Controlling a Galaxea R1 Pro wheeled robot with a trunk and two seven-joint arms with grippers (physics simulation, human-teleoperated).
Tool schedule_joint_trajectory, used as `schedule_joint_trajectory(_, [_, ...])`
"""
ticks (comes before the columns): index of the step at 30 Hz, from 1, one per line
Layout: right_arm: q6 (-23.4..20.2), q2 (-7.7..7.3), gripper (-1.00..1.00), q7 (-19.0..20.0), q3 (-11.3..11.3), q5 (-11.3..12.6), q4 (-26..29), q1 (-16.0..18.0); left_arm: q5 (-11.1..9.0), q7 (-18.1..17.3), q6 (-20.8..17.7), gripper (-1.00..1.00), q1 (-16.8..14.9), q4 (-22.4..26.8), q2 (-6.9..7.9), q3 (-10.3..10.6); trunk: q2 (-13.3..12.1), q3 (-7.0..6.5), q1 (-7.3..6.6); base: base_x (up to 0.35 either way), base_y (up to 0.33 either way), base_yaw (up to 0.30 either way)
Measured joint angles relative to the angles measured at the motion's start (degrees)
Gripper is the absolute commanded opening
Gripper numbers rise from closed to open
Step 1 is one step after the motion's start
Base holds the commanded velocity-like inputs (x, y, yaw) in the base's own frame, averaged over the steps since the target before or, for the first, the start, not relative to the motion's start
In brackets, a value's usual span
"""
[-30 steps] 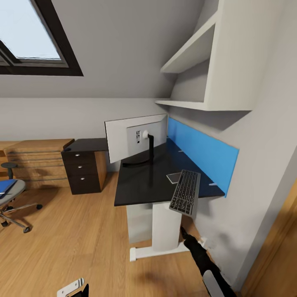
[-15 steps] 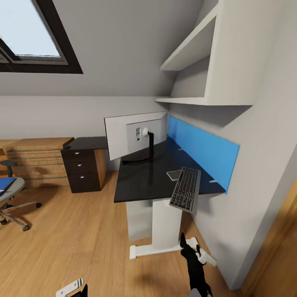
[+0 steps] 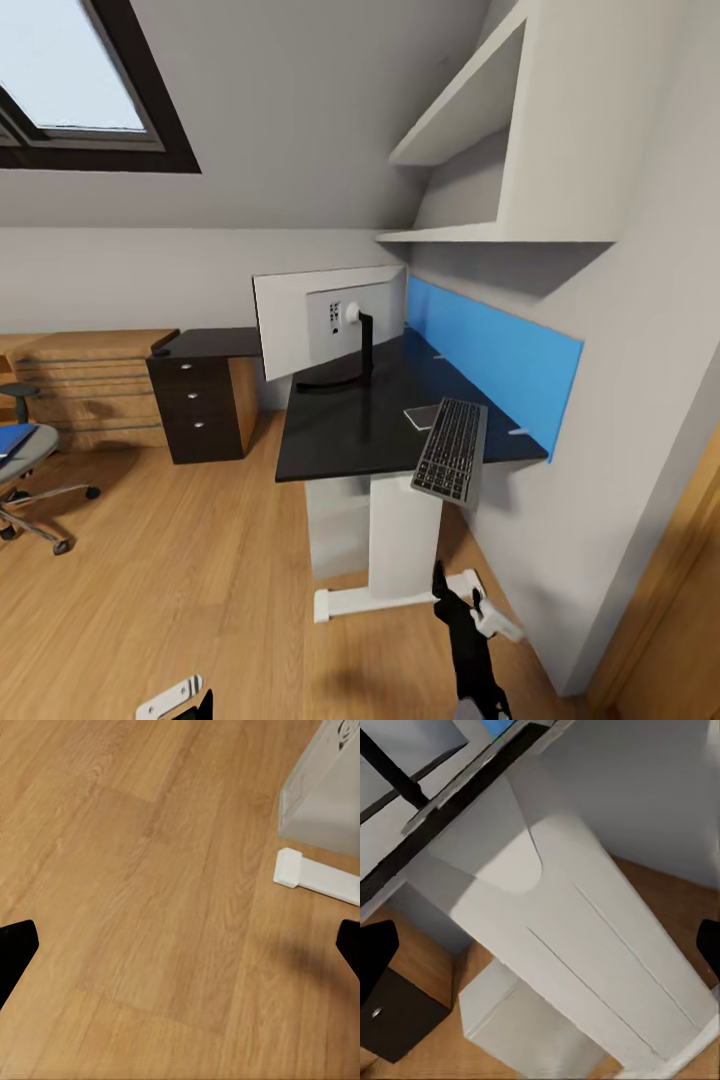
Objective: In the bedroom, organize the workspace by keeping the computer under the desk, ensuring the monitor is on the desk, placing the keyboard on the desk next to the monitor, placing the mouse on the desk next to the keyboard, moving the folder from the swivel chair onto the desk next to the mouse, stacking the notebook on top of the folder with the pen on top of the notebook, and positioning the swivel chair next to the desk.
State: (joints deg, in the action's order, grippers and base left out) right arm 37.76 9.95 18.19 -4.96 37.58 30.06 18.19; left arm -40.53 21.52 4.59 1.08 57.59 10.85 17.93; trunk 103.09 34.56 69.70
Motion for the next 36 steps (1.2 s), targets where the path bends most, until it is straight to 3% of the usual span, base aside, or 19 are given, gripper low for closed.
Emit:
schedule_joint_trajectory(3, [-5.3, 0.00, 1.00, 0.0, 0.0, 3.2, 1.4, 0.0, 0.0, 0.3, 0.0, 1.00, 0.0, 0.0, -0.02, 0.0, 1.2, 0.54, 0.66, 0.000, 0.000, 0.000])
schedule_joint_trajectory(4, [-10.2, 0.01, 1.00, 0.1, 0.0, 10.3, 5.6, 0.1, 0.0, 0.5, 0.0, 1.00, 0.0, 0.0, -0.03, 0.1, 1.6, 0.71, 0.88, 0.000, 0.000, 0.000])
schedule_joint_trajectory(6, [-12.2, 0.01, 1.00, 0.2, 0.0, 16.9, 9.7, 0.1, 0.0, 0.6, 0.0, 1.00, 0.0, 0.0, -0.03, 0.1, 2.4, 1.07, 1.32, 0.000, 0.000, 0.000])
schedule_joint_trajectory(8, [-12.8, 0.01, 1.00, 0.2, 0.1, 20.9, 12.5, 0.1, 0.0, 0.6, 0.0, 1.00, 0.0, -0.1, -0.03, 0.1, 3.2, 1.43, 1.76, 0.000, 0.000, 0.000])
schedule_joint_trajectory(10, [-13.1, 0.01, 1.00, 0.2, 0.4, 22.7, 13.8, 0.1, 0.0, 0.6, 0.0, 1.00, 0.0, 0.0, -0.04, 0.1, 4.0, 1.79, 2.20, 0.000, 0.000, 0.000])
schedule_joint_trajectory(12, [-13.3, 0.01, 1.00, 0.3, 2.3, 24.6, 14.9, 0.1, 0.0, 0.6, 0.0, 1.00, 0.0, -0.1, -0.04, 0.0, 4.8, 2.15, 2.64, 0.000, 0.000, 0.000])
schedule_joint_trajectory(17, [-13.4, 0.05, 1.00, 3.1, 7.5, 25.7, 15.4, 0.1, 0.0, 0.6, 0.0, 1.00, 0.0, -0.1, -0.03, 0.0, 6.8, 3.05, 3.73, 0.000, 0.000, 0.000])
schedule_joint_trajectory(24, [-13.1, 0.05, 1.00, 6.2, 8.5, 25.8, 15.4, 0.1, 0.0, 0.6, 0.0, 1.00, 0.0, -0.1, -0.03, 0.0, 9.6, 4.31, 5.27, 0.000, 0.000, 0.000])
schedule_joint_trajectory(36, [-13.0, 0.05, 1.00, 6.5, 8.5, 25.9, 15.3, 0.1, 0.1, 0.6, 0.0, 1.00, 0.0, -0.1, -0.11, 0.1, 14.4, 6.46, 7.91, 0.000, 0.000, 0.000])
